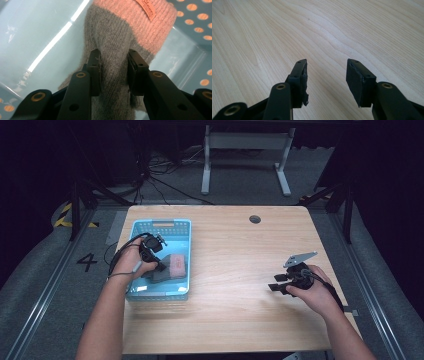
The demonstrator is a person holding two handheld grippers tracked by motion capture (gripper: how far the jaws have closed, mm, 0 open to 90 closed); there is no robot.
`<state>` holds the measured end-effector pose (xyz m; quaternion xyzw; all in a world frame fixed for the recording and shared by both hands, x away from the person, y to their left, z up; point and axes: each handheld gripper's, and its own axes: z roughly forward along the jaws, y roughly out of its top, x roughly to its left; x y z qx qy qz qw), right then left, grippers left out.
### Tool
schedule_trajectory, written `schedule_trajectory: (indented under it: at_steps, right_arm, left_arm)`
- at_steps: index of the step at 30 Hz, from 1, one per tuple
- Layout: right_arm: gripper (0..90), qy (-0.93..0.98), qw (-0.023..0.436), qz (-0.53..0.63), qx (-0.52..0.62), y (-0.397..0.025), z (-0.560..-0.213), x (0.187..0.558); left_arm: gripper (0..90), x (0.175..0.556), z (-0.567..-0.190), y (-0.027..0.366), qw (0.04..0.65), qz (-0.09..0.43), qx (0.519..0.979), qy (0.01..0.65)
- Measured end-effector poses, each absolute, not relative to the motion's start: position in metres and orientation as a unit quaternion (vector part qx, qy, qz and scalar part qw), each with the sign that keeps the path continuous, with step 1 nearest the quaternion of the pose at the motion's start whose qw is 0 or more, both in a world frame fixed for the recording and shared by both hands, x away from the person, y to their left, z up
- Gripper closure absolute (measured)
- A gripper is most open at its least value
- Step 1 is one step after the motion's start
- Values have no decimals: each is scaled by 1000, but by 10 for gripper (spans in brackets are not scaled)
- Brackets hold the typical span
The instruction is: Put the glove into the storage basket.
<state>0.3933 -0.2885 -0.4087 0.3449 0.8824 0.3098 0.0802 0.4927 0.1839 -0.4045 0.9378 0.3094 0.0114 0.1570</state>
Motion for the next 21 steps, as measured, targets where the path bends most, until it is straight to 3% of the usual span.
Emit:
schedule_trajectory:
  at_steps: [6,13,21]
  right_arm:
    - [527,881,82,312,347,-290,-407,392]
    - [528,880,84,316,346,-292,-405,391]
    - [527,879,87,318,344,-293,-403,391]
  left_arm:
    - [668,496,-407,182,153,14,939,308]
    - [462,496,-408,183,153,41,933,322]
    - [410,485,-386,183,188,64,924,326]
